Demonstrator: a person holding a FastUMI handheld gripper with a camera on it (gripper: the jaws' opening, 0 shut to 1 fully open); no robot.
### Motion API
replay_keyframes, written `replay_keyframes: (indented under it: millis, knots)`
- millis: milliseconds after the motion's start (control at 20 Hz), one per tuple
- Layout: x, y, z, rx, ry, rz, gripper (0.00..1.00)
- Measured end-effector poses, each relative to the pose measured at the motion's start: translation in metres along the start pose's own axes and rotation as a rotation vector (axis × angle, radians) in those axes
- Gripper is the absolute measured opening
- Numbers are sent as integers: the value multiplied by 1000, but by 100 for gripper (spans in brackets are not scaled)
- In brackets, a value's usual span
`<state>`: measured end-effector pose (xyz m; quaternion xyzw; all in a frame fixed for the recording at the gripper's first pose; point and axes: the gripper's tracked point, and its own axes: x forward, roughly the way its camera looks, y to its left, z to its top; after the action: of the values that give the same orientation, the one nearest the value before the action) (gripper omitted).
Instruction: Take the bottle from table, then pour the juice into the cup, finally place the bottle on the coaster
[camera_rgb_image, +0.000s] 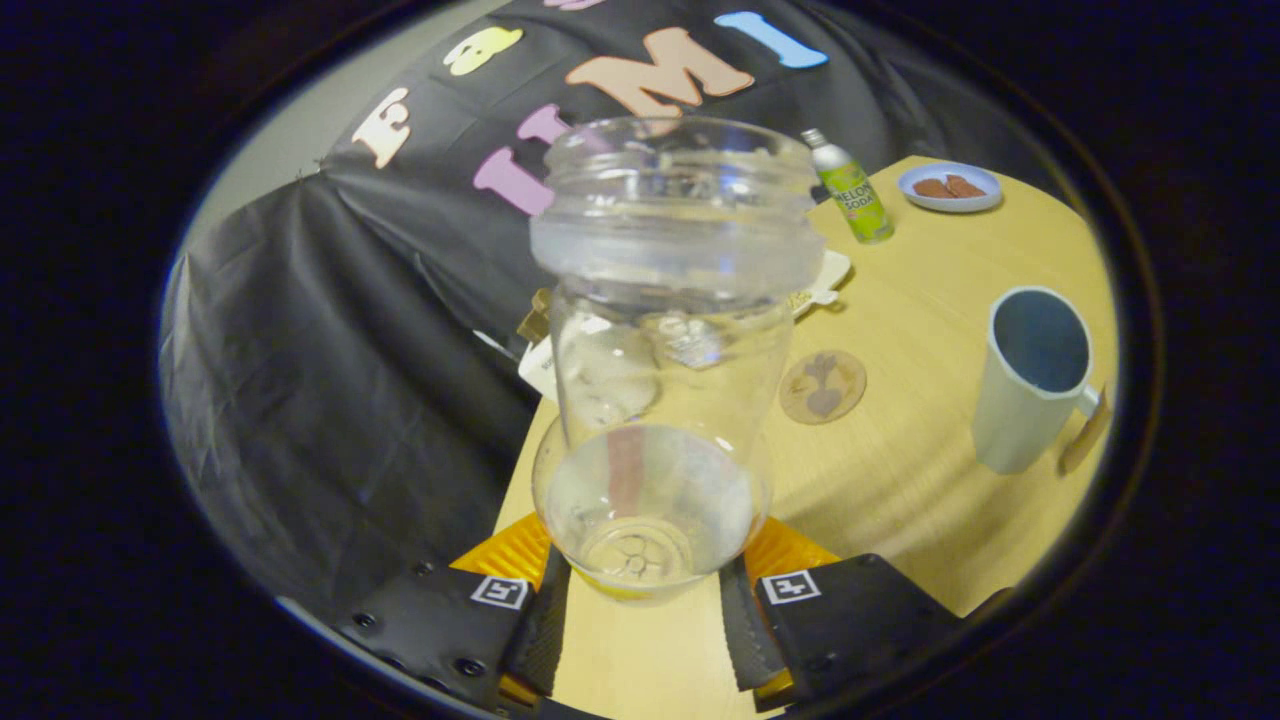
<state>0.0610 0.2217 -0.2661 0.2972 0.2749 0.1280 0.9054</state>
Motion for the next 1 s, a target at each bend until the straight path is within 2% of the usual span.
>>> replay_keyframes:
  millis: [200,500,1000]
  knots:
    - [0,12,27,211,-55,84,69]
    - [9,10,46,488,-113,146,69]
    - [18,-2,58,652,-156,162,69]
